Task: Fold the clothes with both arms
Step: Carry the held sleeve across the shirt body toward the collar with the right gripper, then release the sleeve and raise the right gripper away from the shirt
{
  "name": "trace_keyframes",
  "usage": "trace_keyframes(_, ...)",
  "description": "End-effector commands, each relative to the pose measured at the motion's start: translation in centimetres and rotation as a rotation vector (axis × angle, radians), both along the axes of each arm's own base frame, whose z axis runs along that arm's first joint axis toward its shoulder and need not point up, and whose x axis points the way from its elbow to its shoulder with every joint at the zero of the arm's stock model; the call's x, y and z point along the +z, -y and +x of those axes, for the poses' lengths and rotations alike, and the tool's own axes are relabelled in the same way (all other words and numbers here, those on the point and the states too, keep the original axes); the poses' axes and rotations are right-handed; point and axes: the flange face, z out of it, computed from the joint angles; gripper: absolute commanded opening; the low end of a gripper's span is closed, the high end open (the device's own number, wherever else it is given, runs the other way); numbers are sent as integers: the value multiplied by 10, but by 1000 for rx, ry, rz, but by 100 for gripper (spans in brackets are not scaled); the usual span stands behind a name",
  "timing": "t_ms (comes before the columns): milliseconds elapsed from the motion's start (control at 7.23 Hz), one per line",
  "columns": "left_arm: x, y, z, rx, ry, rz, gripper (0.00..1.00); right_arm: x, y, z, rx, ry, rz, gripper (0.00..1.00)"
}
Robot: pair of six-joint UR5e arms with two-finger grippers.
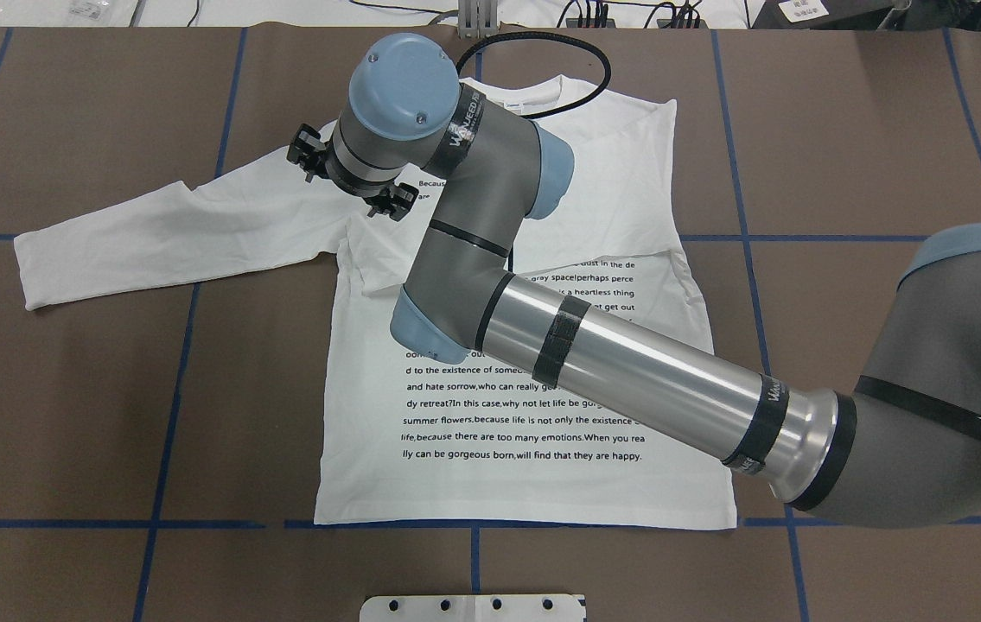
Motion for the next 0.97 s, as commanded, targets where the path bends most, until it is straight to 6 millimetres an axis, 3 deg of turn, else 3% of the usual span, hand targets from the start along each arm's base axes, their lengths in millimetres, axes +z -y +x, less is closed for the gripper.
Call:
trace_keyframes(0,49,42,59,-12,-39,-75,100,43,2,66,-16,29,-31,99)
trace_keyframes(138,58,58,86,6,-38,-118,100,85,12,132,-41,37,-75,99)
trace_keyframes(277,69,61,107,34,-28,-143,98,119,23,185,-42,45,-107,99)
trace_keyframes(415,72,67,124,50,-24,-165,94,152,28,223,-72,35,-104,99)
trace_keyframes(554,75,64,135,53,-24,-190,90,170,31,233,-93,12,-68,99)
trace_keyframes(830,82,59,149,73,-16,-206,81,183,32,238,-90,1,-79,99)
